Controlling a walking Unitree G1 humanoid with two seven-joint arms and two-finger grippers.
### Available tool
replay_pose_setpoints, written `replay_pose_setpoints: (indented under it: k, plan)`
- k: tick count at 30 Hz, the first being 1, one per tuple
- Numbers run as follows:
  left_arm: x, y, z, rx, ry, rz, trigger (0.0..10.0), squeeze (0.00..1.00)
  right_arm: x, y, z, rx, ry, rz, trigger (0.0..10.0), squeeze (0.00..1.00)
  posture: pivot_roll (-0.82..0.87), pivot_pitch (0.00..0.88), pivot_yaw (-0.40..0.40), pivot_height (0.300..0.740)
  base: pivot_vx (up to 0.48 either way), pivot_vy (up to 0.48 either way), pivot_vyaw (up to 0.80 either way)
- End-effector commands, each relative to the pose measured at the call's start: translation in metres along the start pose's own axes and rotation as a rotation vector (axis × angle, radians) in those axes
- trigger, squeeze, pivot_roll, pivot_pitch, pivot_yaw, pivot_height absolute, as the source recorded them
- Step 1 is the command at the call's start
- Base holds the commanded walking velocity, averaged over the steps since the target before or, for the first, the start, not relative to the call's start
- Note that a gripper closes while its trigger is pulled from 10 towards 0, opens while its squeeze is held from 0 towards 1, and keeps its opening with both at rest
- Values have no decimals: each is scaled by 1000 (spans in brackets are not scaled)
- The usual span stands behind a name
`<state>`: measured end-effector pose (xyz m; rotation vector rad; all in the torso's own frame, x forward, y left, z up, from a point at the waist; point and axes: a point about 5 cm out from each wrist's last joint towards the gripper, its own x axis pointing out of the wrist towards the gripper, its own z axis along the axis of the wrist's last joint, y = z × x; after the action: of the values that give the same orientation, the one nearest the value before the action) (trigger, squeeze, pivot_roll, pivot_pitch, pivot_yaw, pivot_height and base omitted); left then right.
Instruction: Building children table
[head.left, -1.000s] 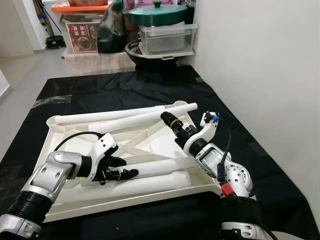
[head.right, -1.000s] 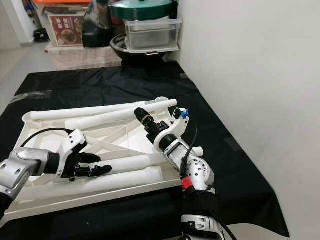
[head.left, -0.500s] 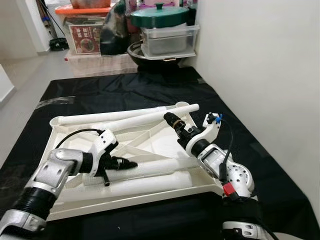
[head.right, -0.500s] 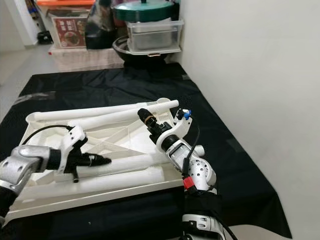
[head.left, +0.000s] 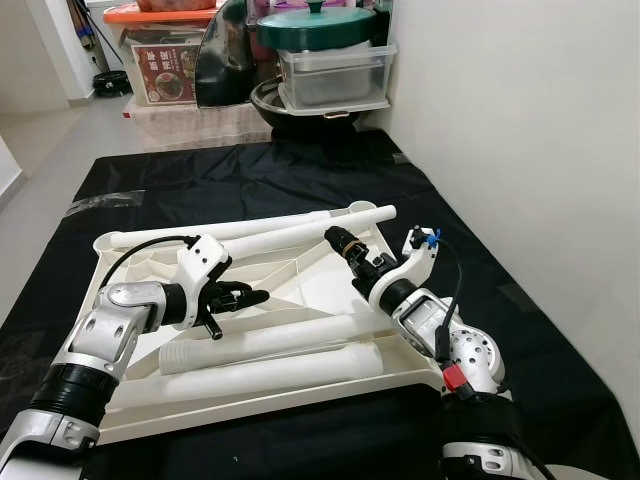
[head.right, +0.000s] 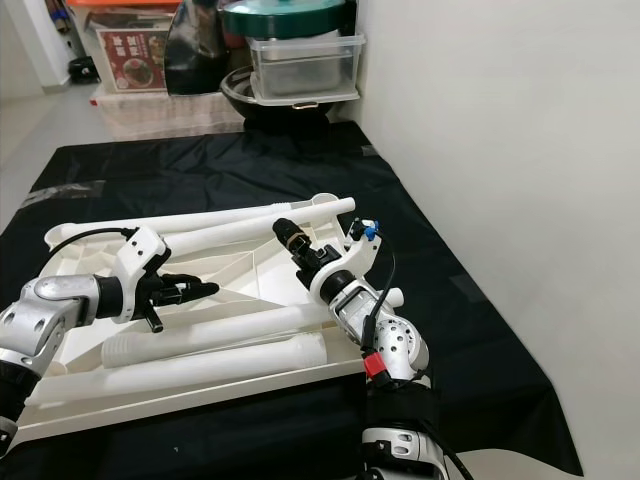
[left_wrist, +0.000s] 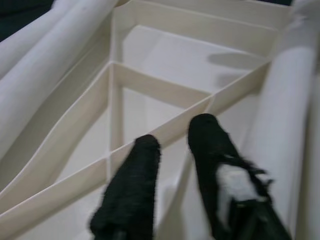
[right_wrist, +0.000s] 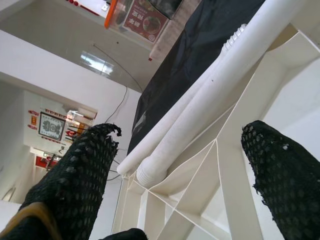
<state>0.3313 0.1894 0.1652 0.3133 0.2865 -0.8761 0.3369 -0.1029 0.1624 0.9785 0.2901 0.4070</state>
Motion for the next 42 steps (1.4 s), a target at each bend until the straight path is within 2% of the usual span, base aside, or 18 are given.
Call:
replay_pose_setpoints:
  k: [1,2,3,7,11,14,16,19,22,23,24,26,30,34,40,42]
  plan:
    - [-4,-3,0,14,15,-55,10000,1000,4,4,-1,-13,9,1,10000,0,11,0,-16,740,0,0,0]
    - [-4,-3,0,14,15,-55,10000,1000,4,4,-1,-13,9,1,10000,0,11,0,-16,740,0,0,0]
    - [-5,-8,-1,32,27,-141,10000,1000,4,4,1,-11,4,-2,10000,0,6,0,-13,740,0,0,0]
    - [-5,-9,-1,38,28,-156,10000,1000,4,4,1,-10,2,-4,10000,0,6,0,-13,740,0,0,0]
    - [-6,-6,1,62,42,-216,10000,1000,3,1,2,3,-2,-20,10000,0,6,0,-15,740,0,0,0]
    - [-6,-6,1,62,42,-216,10000,1000,3,1,2,3,-2,-20,10000,0,6,0,-15,740,0,0,0]
    - [-4,-1,2,53,51,-209,10000,1000,3,0,3,7,-3,-23,10000,0,12,0,-20,740,0,0,0]
    - [4,12,-3,65,124,-156,10000,1000,5,0,4,11,-4,-24,10000,0,6,0,-16,740,0,0,0]
    - [4,12,-3,65,124,-156,10000,1000,5,0,4,11,-4,-24,10000,0,6,0,-16,740,0,0,0]
    - [7,16,-5,68,151,-133,10000,1000,6,1,4,10,-5,-24,10000,0,6,0,-16,740,0,0,0]
    - [10,17,-7,69,177,-129,10000,0,6,1,5,12,-8,-25,10000,0,-1,0,-12,740,0,0,0]
    - [12,17,-14,70,219,-144,10000,0,4,0,6,15,-12,-29,10000,0,-8,0,-7,740,0,0,0]
    - [13,17,-16,63,229,-161,10000,0,4,-1,6,17,-12,-31,10000,0,-8,0,-7,740,0,0,0]
    - [15,16,-10,69,201,-204,10000,0,4,0,6,19,-13,-31,10000,0,-15,0,1,740,0,0,0]
    - [16,24,-2,97,175,-196,10000,0,4,1,6,19,-17,-27,10000,0,-17,0,5,740,0,0,0]
    - [14,29,9,116,131,-187,10000,0,4,1,6,19,-18,-25,10000,0,-16,0,4,740,0,0,0]
